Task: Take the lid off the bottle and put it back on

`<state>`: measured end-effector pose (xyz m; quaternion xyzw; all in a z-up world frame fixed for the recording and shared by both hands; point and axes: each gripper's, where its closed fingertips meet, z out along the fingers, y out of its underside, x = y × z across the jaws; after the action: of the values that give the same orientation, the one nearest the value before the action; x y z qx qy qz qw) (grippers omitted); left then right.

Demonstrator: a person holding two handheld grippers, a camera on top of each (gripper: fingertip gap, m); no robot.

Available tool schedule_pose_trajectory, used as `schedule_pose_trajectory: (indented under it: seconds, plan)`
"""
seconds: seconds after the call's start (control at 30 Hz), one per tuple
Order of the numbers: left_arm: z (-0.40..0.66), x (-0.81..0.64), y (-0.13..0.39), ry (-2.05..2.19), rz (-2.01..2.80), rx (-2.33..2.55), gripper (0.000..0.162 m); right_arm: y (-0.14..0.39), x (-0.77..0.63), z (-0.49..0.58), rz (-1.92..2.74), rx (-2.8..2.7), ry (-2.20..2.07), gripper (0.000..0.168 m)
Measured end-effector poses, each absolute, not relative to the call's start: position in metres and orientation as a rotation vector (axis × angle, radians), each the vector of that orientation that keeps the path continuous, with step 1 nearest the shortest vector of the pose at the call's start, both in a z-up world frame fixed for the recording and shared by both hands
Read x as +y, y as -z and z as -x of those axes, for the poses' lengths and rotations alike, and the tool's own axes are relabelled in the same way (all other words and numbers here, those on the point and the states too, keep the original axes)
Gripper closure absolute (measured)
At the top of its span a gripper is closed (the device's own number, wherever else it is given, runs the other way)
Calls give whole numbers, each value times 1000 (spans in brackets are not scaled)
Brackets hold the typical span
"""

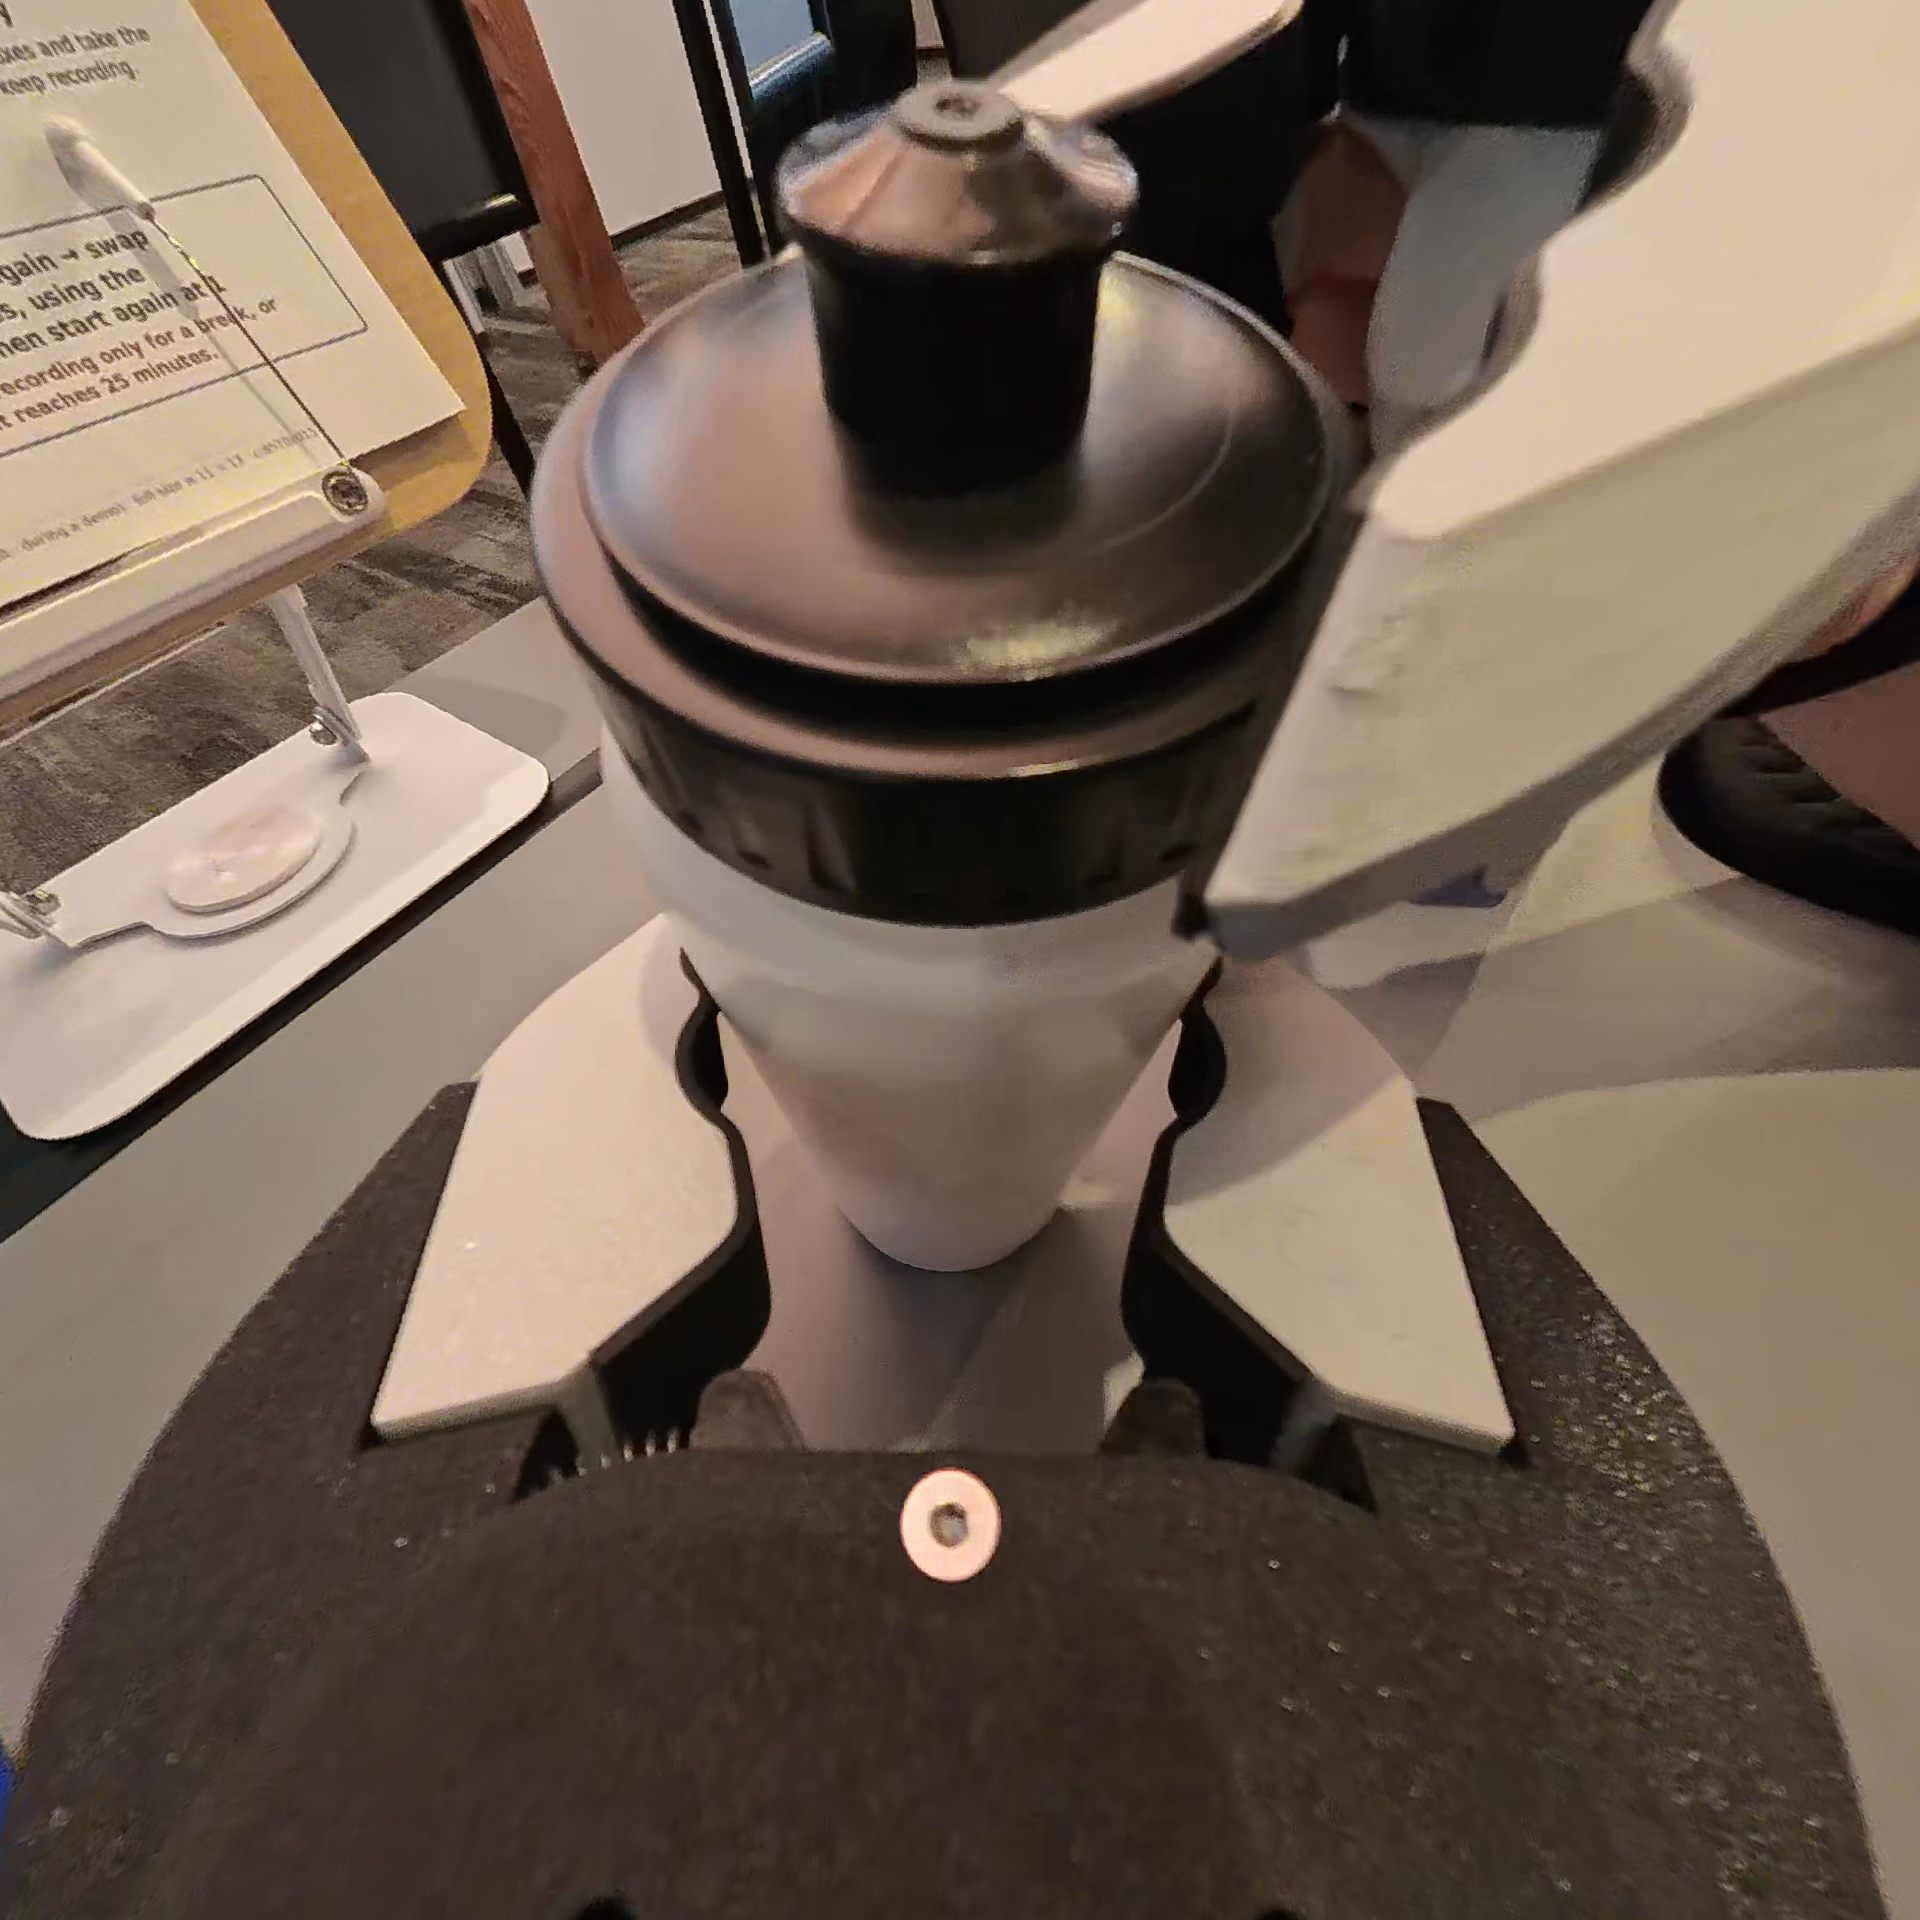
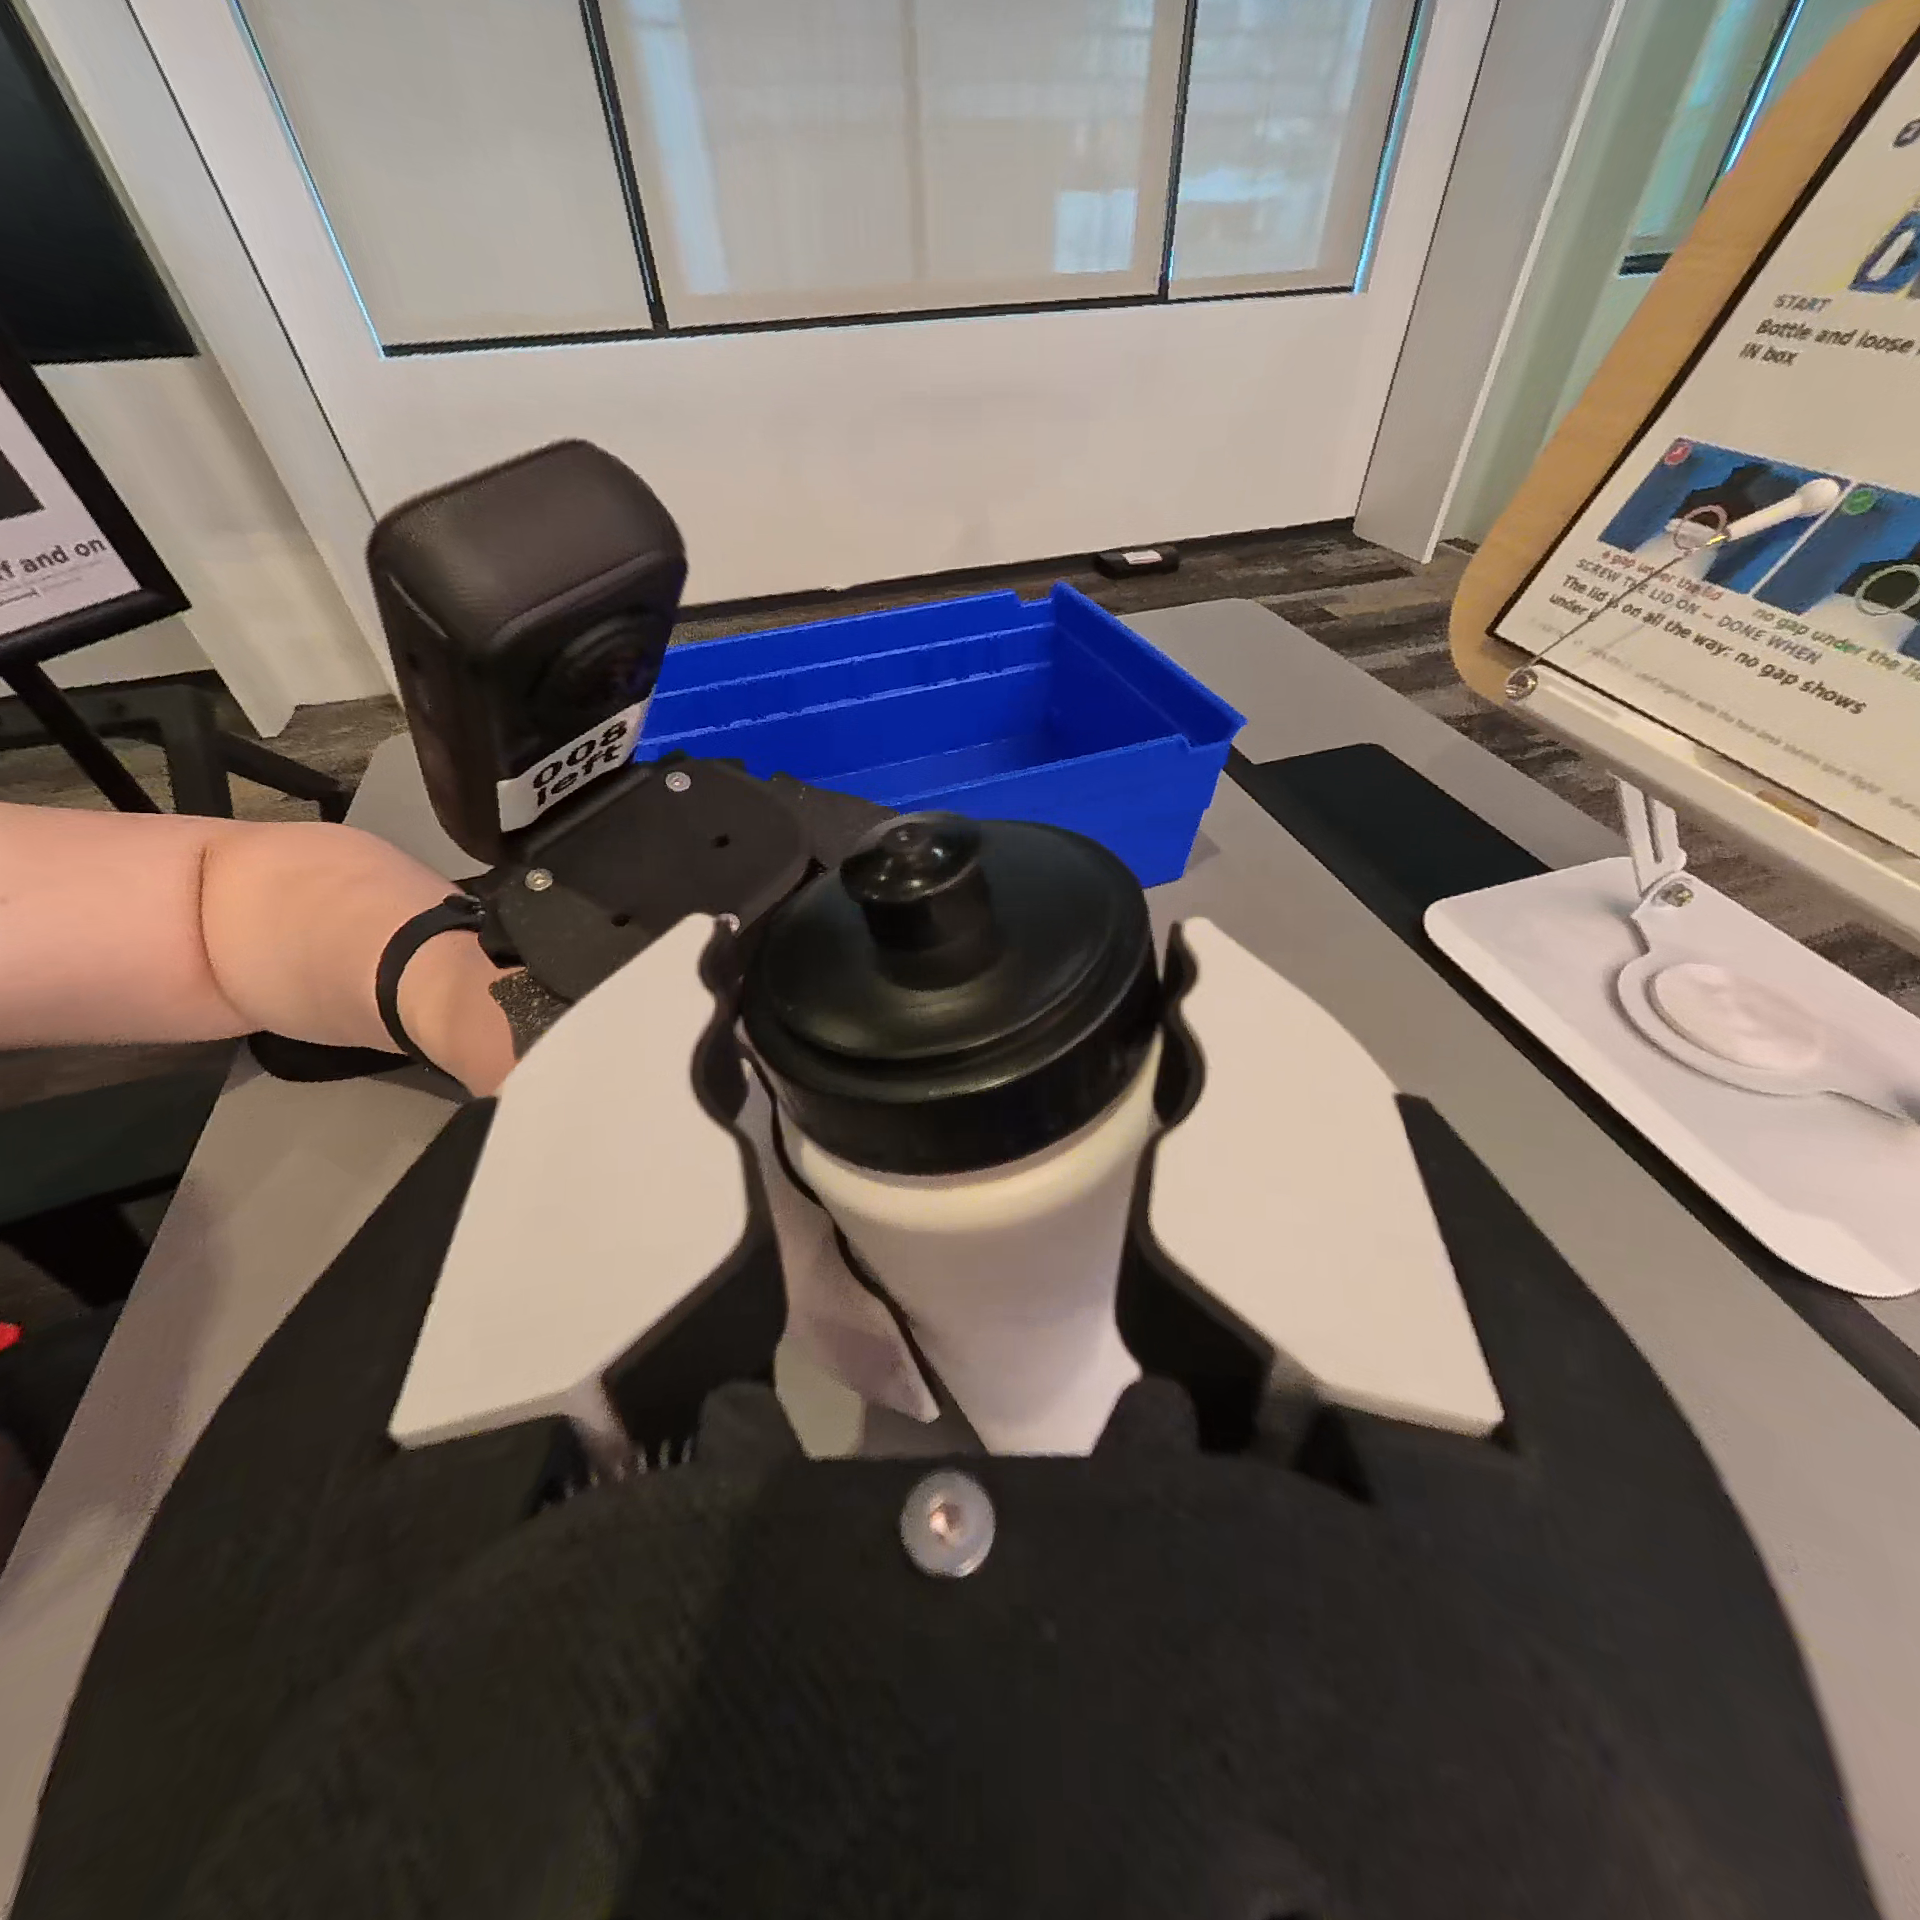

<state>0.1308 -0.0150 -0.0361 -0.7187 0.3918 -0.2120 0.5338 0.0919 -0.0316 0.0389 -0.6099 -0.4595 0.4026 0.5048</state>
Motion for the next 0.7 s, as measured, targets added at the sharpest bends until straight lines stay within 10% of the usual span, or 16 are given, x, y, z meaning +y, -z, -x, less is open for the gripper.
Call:
schedule_pose_trajectory:
  seconds: [0.7]
  plan:
    - [-177,-122,39,987,1399,1575,77,-41,-136,-133,1075,-1728,-1704,90]
